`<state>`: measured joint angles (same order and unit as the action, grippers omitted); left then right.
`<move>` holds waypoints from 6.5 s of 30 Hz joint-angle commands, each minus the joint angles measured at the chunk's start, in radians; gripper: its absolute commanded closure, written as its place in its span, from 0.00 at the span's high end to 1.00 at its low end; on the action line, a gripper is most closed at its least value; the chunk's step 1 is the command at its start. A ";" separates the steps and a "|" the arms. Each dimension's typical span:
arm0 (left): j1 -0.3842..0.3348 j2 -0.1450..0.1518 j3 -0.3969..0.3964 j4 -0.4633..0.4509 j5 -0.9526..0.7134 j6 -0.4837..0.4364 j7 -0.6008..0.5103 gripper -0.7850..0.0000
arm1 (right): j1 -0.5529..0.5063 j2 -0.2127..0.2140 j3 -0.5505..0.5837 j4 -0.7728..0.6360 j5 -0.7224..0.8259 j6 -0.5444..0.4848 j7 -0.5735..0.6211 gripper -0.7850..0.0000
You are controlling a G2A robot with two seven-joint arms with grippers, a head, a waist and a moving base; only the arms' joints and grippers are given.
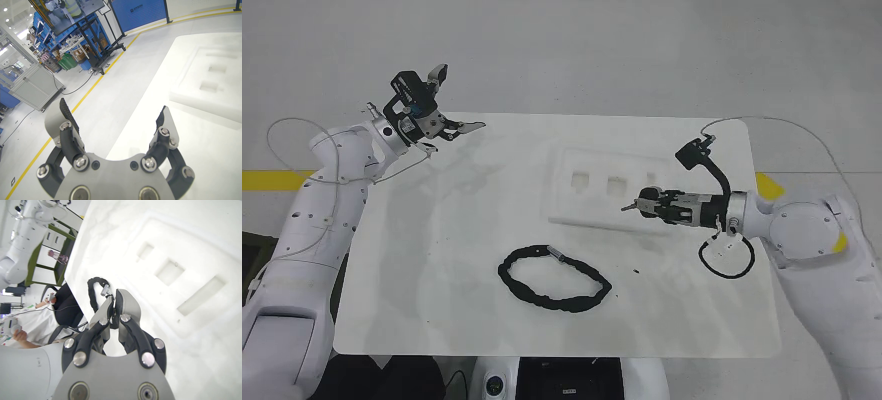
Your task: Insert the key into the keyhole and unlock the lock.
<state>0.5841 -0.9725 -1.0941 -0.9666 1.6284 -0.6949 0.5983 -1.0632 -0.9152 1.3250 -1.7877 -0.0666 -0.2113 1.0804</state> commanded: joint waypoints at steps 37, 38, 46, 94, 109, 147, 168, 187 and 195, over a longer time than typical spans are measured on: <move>0.172 0.018 0.126 -0.419 0.129 -0.269 0.010 1.00 | -0.068 0.019 0.131 0.026 0.059 -0.022 -0.042 0.00; 0.173 0.017 0.137 -0.431 0.134 -0.281 0.005 1.00 | -0.068 0.019 0.131 0.026 0.059 -0.022 -0.042 0.00; 0.186 0.028 0.253 -0.485 0.111 -0.317 -0.052 1.00 | -0.068 0.019 0.131 0.026 0.059 -0.022 -0.042 0.00; 0.042 0.096 0.601 -0.476 0.084 -0.317 -0.207 1.00 | -0.068 0.019 0.131 0.026 0.059 -0.022 -0.042 0.00; -0.046 0.065 0.711 -0.405 -0.005 -0.317 -0.284 0.79 | -0.068 0.019 0.131 0.026 0.059 -0.022 -0.042 0.00; 0.006 0.022 0.617 -0.315 -0.127 -0.286 -0.267 0.00 | -0.068 0.019 0.131 0.026 0.059 -0.022 -0.042 0.00; 0.261 0.109 0.392 -0.499 -0.133 -0.017 -0.238 0.00 | -0.087 -0.002 -0.040 -0.064 0.091 0.062 -0.069 0.00; 0.350 0.113 0.317 -0.539 -0.127 0.013 -0.253 0.00 | -0.051 -0.051 -0.246 -0.060 0.057 0.125 -0.284 0.00; 0.363 0.106 0.301 -0.546 -0.132 0.010 -0.264 0.00 | -0.038 -0.064 -0.290 -0.048 0.012 0.153 -0.307 0.00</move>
<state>0.9457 -0.8657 -0.7922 -1.5117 1.4980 -0.6834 0.3360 -1.1011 -0.9785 1.0367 -1.8360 -0.0517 -0.0596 0.7754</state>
